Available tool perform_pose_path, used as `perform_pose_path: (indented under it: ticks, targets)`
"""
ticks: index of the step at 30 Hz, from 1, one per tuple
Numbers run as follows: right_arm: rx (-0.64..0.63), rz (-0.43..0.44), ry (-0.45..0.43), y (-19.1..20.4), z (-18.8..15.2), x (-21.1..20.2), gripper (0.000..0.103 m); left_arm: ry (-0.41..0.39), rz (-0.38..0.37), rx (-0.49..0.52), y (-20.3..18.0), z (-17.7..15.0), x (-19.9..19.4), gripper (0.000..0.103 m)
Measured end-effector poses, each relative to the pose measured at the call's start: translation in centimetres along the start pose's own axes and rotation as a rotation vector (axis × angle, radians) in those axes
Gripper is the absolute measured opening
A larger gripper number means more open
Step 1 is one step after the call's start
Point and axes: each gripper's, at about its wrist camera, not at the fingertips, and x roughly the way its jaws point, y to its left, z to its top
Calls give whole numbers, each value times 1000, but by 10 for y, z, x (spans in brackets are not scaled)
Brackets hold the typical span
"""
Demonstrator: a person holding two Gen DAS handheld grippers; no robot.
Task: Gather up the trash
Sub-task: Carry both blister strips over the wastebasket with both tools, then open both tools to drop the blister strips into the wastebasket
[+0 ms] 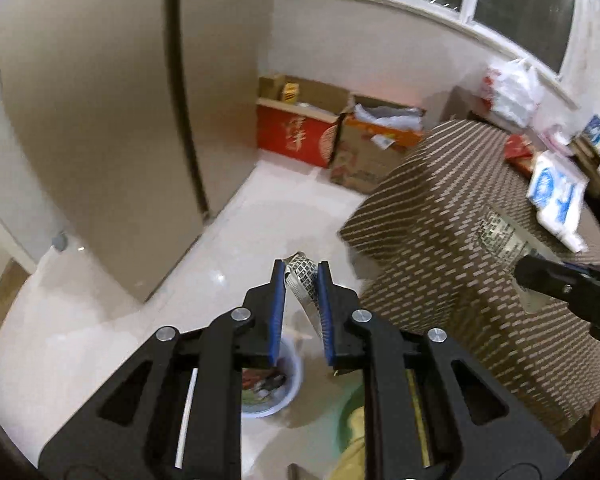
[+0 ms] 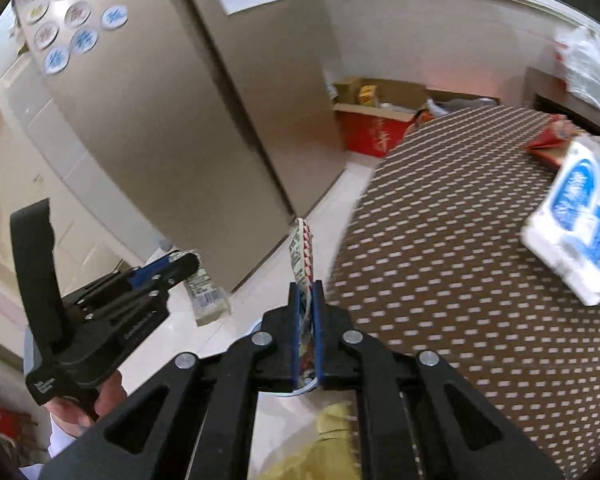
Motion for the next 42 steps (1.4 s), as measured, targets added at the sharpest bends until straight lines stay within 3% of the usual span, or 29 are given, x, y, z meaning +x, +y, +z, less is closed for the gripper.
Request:
perform_pose_path:
  ticks: [1,2,3,12,18,19,20,21,22,25,33,42]
  targets:
    - [-6,8,13,6,-1,6,6,4,36,1,5,-2,2,25]
    - [-10,11,26,11,-1,12,6,14,60,4,8,-3,4,55]
    - [-12,13,33,13,0,16,6,22,70,3,12,-3,6,75]
    - [-28,43,141,34,-3,63,6,43,111,-74,51,-20,9,74]
    - [-77,57,211,69,-8,101,9,77,143,-133,80,-41,4,74]
    - [-111,43,218,79,-7,110,17,76,153,-142,85,-43,1,74]
    - [-130,26,220,85,-8,112,31,75,163,-151,90,-46,-2,74]
    - [-145,-8,221,90,-9,117,73,75,169,-158,95,-49,-4,75]
    - [-139,-36,203,94,-10,120,86,75,177,-170,100,-51,-8,75]
    - [-123,24,213,98,-16,123,86,71,193,-193,110,-55,-16,75]
    - [-109,13,205,91,-21,104,86,36,201,-198,105,-48,-31,75]
    - [53,33,74,42,-6,39,86,-19,108,-140,59,-17,-40,75]
